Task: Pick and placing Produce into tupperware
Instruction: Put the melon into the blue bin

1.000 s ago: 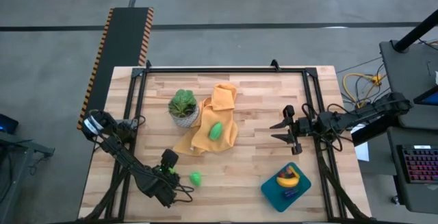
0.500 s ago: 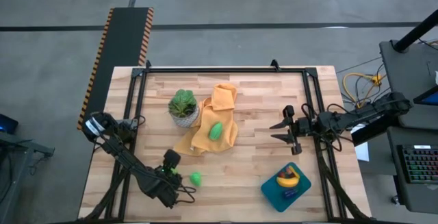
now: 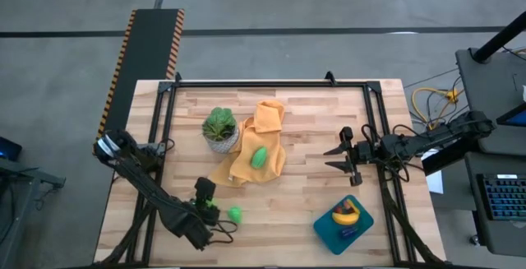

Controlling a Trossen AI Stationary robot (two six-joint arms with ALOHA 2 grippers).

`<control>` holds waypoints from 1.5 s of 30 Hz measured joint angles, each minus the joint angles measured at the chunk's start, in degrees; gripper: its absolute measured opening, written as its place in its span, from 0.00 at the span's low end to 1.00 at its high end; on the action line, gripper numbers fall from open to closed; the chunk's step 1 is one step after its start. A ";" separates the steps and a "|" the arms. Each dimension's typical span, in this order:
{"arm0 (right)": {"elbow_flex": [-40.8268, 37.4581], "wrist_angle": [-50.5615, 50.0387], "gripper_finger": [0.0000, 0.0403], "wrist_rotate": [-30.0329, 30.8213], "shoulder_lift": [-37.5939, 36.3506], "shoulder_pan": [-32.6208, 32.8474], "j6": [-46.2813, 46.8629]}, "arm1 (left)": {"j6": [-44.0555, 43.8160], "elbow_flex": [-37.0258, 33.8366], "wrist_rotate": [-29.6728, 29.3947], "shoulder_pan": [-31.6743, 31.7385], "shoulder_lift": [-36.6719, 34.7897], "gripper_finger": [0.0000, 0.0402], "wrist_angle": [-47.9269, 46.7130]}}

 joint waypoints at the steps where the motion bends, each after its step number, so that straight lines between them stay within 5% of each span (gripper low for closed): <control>1: 0.00 0.00 0.32 0.02 0.00 0.01 0.00 | -0.70 0.00 -0.74 -0.01 -0.83 0.50 0.92; 12: 0.00 0.09 0.32 0.01 0.00 0.00 0.02 | -0.13 -0.88 -14.06 1.15 -9.62 0.50 17.77; 22: 0.00 0.11 0.32 0.02 0.00 0.01 -0.01 | 20.90 -1.24 -16.27 6.53 -8.40 0.50 43.88; 34: 0.00 0.09 0.32 0.00 0.00 0.00 -0.17 | 36.88 -0.73 3.88 17.27 -3.45 0.50 72.53; 45: 0.00 -1.64 0.32 0.02 -0.01 0.00 -0.17 | 38.44 9.60 18.79 23.14 8.18 0.50 79.95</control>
